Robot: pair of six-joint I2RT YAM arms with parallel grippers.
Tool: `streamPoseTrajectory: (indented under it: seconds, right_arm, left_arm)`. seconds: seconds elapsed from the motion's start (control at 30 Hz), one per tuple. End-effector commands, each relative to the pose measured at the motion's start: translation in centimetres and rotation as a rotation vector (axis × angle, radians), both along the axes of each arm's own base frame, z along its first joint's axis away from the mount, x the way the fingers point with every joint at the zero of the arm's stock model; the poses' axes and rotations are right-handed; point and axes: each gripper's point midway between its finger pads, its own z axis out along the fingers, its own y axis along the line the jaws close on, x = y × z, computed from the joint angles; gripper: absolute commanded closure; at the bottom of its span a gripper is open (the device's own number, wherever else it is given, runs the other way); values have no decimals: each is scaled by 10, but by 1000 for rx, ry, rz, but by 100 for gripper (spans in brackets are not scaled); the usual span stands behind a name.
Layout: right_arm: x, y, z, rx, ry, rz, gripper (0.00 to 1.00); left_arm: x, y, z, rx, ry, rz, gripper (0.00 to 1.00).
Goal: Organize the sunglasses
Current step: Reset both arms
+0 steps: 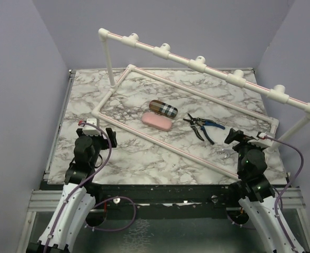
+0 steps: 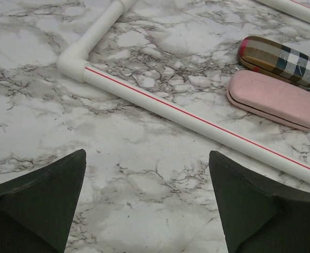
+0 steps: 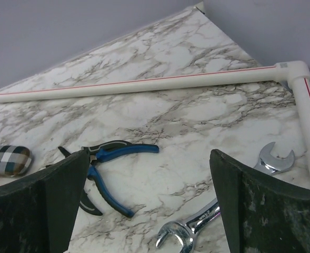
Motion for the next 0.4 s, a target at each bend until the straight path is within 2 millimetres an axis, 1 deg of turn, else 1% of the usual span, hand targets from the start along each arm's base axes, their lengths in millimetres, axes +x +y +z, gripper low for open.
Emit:
streamPoseTrajectory:
  seconds: [0.0, 0.03, 0.1, 0.23, 0.37]
  right_arm:
    - [-9, -23, 5, 51, -54, -143, 0]
    - [-13, -30, 1, 92, -56, -196, 0]
    - [-15, -37, -2, 116, -59, -248, 0]
    - [-10, -32, -13, 140, -39, -241, 0]
    - [-5, -30, -37, 166, 6, -254, 0]
  left_arm:
    - [8, 0, 16, -30, -93, 18, 1]
    - [8, -1, 17, -35, -102, 10, 1]
    - [6, 0, 20, -44, -119, 13, 1]
    - [3, 3, 25, -53, -156, 24, 1]
    - [2, 11, 30, -49, -190, 61, 1]
